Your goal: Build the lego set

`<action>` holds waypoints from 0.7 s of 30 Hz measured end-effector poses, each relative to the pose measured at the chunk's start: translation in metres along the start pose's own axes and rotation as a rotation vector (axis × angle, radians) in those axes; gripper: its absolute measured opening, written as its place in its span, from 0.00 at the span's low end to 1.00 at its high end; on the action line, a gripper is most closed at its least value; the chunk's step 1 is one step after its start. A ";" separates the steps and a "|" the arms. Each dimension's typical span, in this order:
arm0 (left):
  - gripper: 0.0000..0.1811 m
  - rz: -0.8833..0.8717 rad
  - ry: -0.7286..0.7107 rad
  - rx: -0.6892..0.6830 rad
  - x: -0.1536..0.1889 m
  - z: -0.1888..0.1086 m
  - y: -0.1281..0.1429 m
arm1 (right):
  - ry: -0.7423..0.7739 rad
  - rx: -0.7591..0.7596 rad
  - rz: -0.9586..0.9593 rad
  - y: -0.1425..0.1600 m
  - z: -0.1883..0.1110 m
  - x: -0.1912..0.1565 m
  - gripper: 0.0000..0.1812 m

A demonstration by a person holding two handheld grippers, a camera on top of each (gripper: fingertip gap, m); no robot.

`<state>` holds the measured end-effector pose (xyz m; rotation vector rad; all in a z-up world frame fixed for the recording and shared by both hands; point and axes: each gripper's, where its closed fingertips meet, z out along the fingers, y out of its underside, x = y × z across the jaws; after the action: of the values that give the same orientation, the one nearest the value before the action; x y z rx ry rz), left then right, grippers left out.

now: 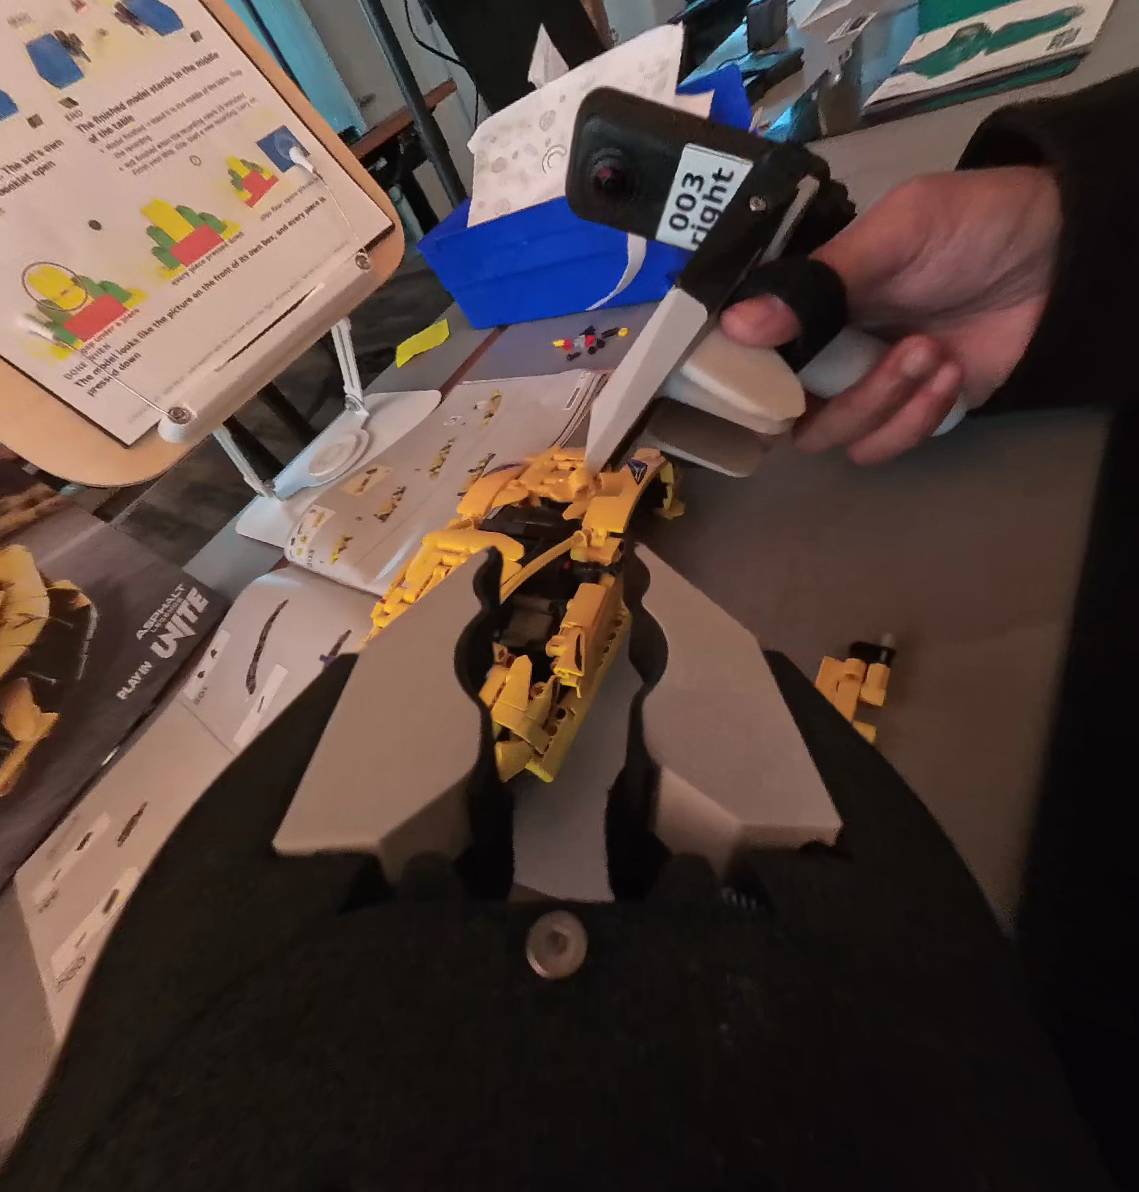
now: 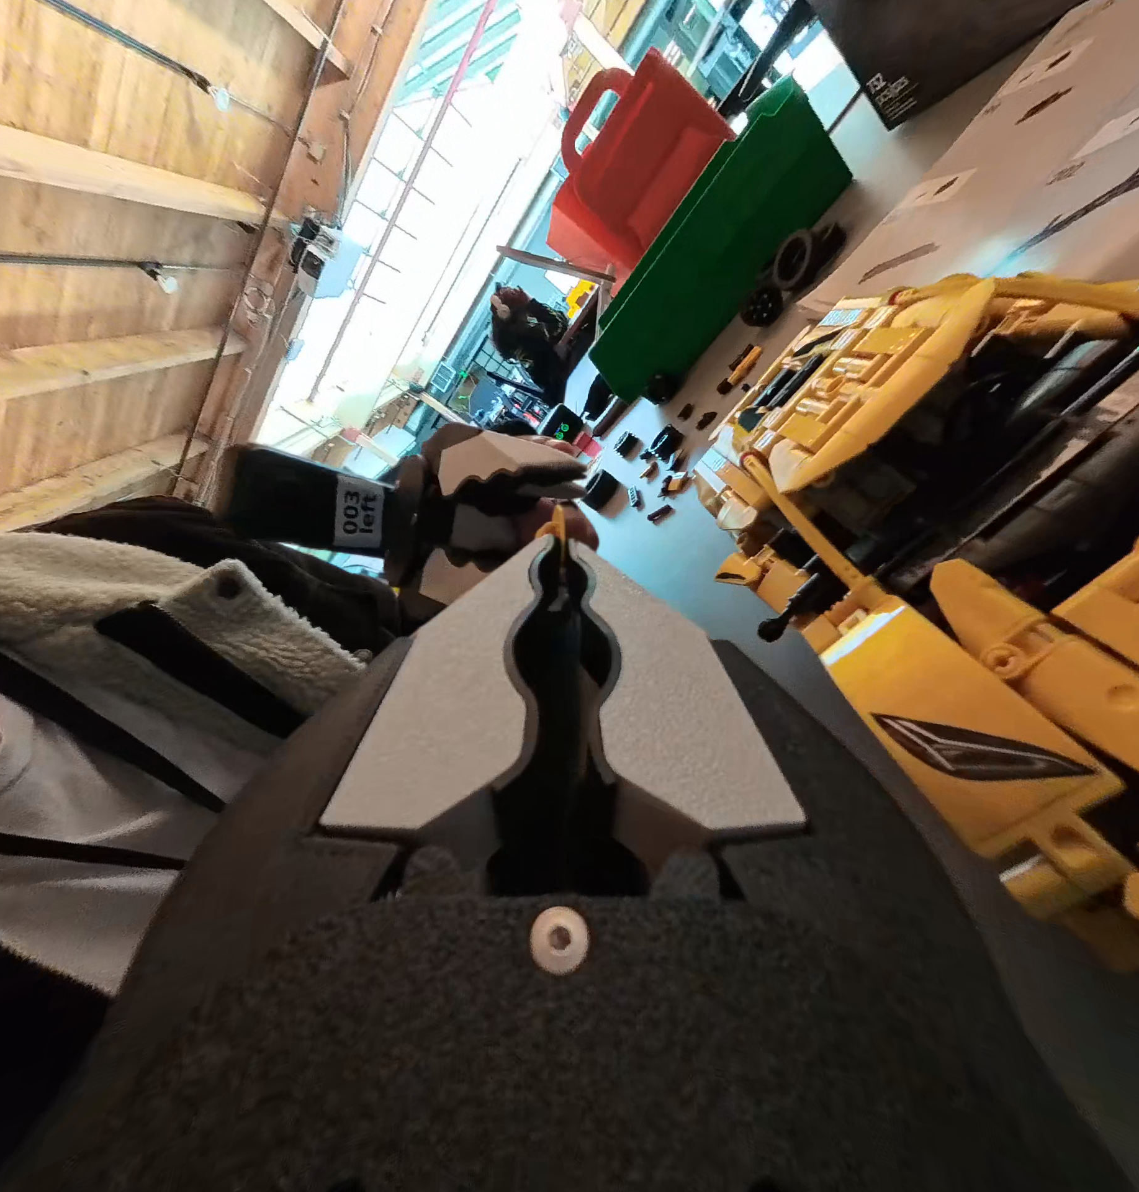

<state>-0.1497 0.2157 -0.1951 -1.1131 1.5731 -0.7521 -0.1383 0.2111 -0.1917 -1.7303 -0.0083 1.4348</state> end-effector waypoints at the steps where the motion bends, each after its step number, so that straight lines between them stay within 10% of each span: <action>1: 0.21 -0.006 0.003 0.002 0.001 0.001 0.001 | -0.004 -0.007 0.002 0.001 0.001 0.000 0.00; 21: 0.16 -0.205 0.239 0.117 0.022 -0.012 -0.010 | -0.109 -0.097 0.019 0.018 0.015 -0.012 0.00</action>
<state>-0.1590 0.1909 -0.1909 -1.1415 1.6035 -1.1354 -0.1628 0.2027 -0.1929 -1.7317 -0.1224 1.5646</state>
